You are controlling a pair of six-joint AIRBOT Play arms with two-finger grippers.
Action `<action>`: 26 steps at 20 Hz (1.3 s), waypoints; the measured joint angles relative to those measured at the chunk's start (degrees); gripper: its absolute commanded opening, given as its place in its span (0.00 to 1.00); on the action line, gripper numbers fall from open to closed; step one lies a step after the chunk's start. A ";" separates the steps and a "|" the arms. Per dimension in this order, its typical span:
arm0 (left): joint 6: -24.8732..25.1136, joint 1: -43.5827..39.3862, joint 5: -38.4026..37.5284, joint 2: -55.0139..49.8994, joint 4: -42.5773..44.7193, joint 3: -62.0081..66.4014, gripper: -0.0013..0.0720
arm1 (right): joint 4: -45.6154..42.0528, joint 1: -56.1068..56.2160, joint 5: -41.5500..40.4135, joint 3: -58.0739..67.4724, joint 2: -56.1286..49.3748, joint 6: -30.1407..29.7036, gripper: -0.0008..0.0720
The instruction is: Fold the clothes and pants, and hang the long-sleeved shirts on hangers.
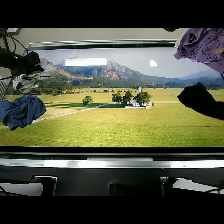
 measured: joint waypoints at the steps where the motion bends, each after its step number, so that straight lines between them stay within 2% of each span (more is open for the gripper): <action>1: 0.02 0.00 0.00 0.00 0.00 0.00 0.04 | -0.94 -0.74 -0.94 -4.39 2.21 -0.13 0.05; 5: 0.04 0.00 0.00 0.00 0.00 0.00 0.04 | -4.46 -3.10 -3.93 -18.36 9.35 -0.13 0.05; 8: 0.07 0.00 0.00 0.00 0.02 0.00 0.04 | -10.54 -4.02 -3.54 -24.74 12.94 0.57 0.05; 15: 0.09 0.00 0.00 0.00 -0.04 0.00 0.04 | -22.67 -4.48 -0.24 -31.89 17.20 2.67 0.05; 22: -0.59 0.00 0.00 0.00 -0.13 0.00 0.04 | -29.88 -4.48 2.40 -34.45 18.08 3.98 0.06; 23: -0.61 0.00 0.00 0.00 -0.15 0.00 0.04 | -30.69 -4.48 2.78 -34.53 18.08 3.98 0.15; 25: -0.61 0.00 0.00 0.00 -0.15 0.00 0.04 | -32.30 -4.48 3.28 -34.64 18.12 4.13 0.49; 26: -0.61 0.00 0.00 0.00 -0.15 0.00 0.04 | -32.94 -4.50 3.65 -34.69 18.12 4.13 0.56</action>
